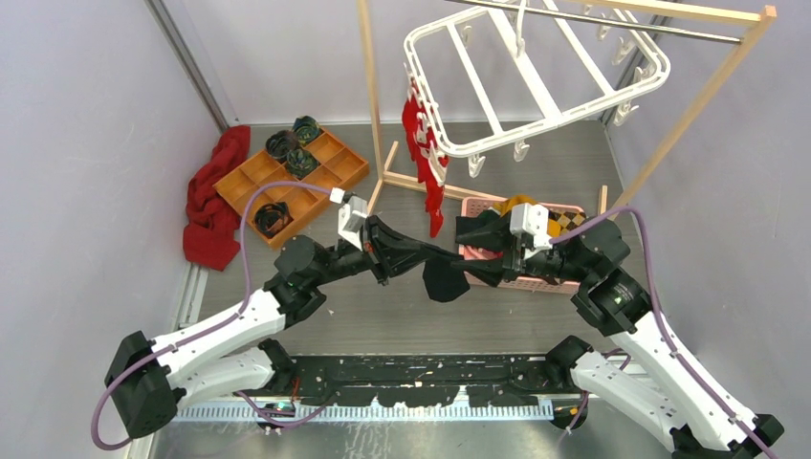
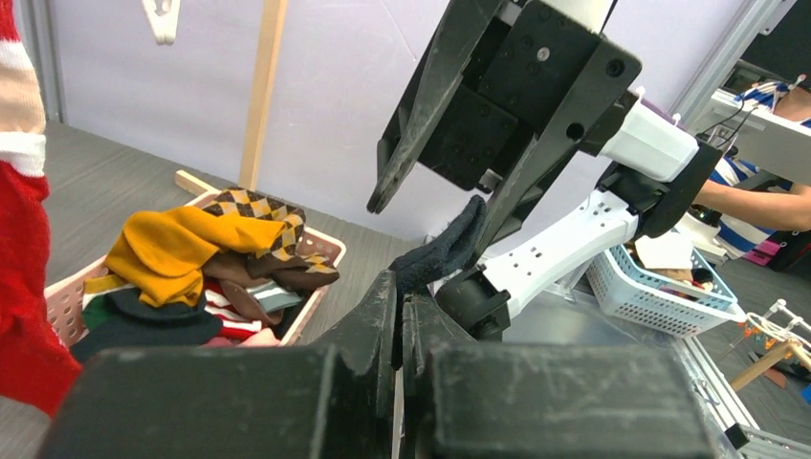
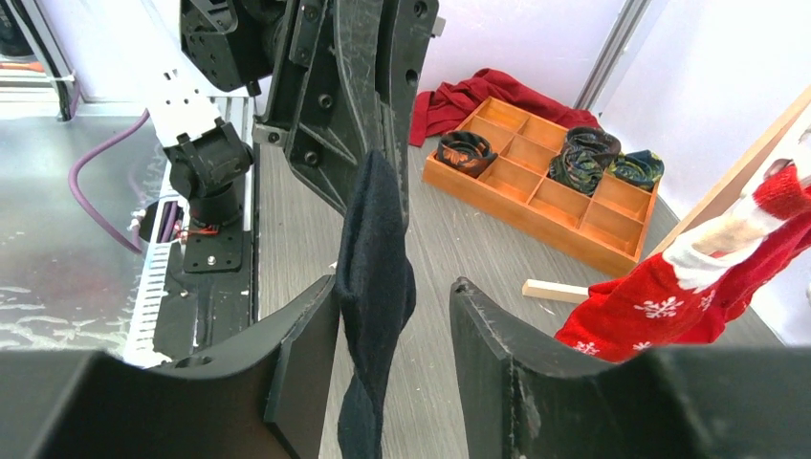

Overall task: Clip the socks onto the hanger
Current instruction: Adjust the sock.

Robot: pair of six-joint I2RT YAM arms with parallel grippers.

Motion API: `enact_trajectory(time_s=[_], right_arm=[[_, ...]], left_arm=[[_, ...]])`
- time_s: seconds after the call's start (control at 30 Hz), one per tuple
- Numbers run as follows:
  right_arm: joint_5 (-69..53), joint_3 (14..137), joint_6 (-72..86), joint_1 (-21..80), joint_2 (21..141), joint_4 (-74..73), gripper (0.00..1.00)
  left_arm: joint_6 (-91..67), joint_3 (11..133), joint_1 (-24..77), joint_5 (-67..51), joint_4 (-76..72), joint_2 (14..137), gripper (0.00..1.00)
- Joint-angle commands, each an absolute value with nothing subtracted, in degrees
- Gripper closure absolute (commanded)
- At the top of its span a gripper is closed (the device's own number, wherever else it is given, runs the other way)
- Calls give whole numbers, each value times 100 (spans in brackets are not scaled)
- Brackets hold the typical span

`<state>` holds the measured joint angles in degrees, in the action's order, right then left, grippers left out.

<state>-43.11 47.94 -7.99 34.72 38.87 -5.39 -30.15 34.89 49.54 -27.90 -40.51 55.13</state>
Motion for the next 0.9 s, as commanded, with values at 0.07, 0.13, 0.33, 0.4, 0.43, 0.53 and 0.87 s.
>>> enact_trajectory(time_s=[0.07,0.13,0.33,0.4,0.43,0.53,0.87], right_arm=[[-4249,4749,-621,3452,3822,-139,48],[-4188,4726,-560,3450,3840,-33,48],[-4054,4681,-422,3453,3837,454,59],[-4031,4689,-432,3446,3825,473,62],[-4010,4692,-431,3451,3818,474,64],[-4025,4738,-431,3430,3805,454,71],[-4429,5222,-411,3213,3738,-404,99]], left_arm=[[-3249,3844,4975,-2676,-4634,5623,100],[-3334,3873,4975,-2681,-4728,5661,100],[-3571,3903,4975,-2656,-5113,5752,100],[-3604,3903,4975,-2634,-5175,5757,100],[-3618,3898,4975,-2634,-5211,5765,100],[-3674,3881,4975,-2613,-5341,5795,100],[-3630,3955,4975,-2382,-4928,5802,74]])
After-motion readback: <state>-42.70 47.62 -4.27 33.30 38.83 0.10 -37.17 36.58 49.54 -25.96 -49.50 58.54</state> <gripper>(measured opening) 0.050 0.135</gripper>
